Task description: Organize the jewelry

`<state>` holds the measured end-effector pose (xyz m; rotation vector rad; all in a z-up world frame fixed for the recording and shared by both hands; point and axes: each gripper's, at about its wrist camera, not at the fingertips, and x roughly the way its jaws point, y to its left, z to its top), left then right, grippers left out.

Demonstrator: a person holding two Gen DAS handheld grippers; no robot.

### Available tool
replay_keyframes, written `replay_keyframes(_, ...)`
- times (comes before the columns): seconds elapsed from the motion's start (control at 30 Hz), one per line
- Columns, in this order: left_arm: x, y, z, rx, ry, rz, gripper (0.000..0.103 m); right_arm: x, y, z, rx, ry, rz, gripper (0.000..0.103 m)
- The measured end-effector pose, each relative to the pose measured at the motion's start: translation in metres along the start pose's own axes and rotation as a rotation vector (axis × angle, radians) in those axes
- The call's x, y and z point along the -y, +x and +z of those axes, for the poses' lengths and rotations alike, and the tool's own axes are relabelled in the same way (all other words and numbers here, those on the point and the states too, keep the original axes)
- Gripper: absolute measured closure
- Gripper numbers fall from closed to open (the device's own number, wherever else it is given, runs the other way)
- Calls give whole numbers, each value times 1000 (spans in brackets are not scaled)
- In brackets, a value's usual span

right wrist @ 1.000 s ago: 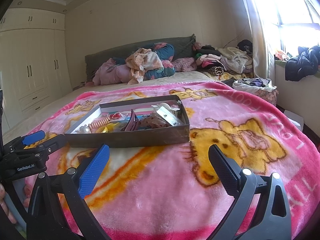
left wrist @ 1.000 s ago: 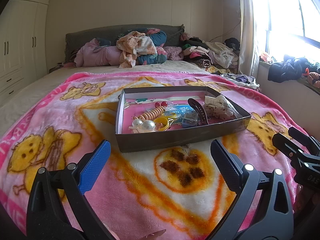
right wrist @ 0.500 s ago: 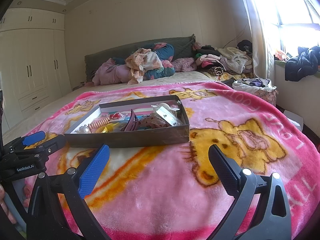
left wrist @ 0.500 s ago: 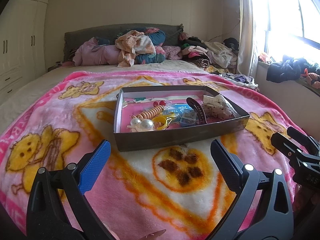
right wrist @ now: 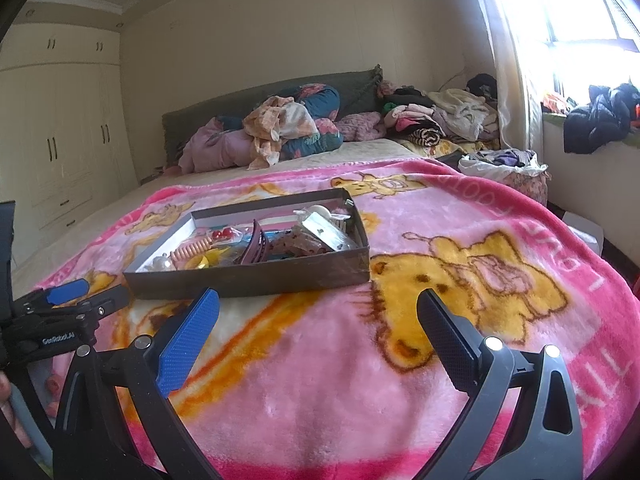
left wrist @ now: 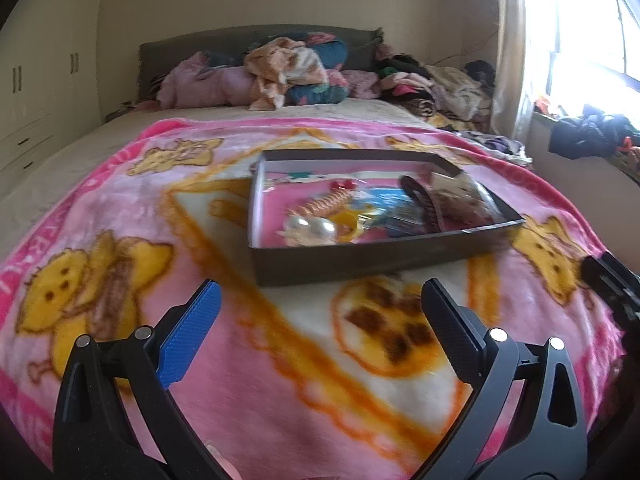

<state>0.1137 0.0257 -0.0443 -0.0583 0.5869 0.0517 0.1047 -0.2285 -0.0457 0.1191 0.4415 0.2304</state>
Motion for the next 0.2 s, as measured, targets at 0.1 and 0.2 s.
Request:
replay_keyframes(0.1, -24, 13, 12, -20, -50, 50, 12, 25, 6, 18, -18, 51, -31, 7)
replay_keyframes(0.2, -66, 37, 33, -38, -120, 174, 12, 64, 29, 39, -113, 60, -142, 7)
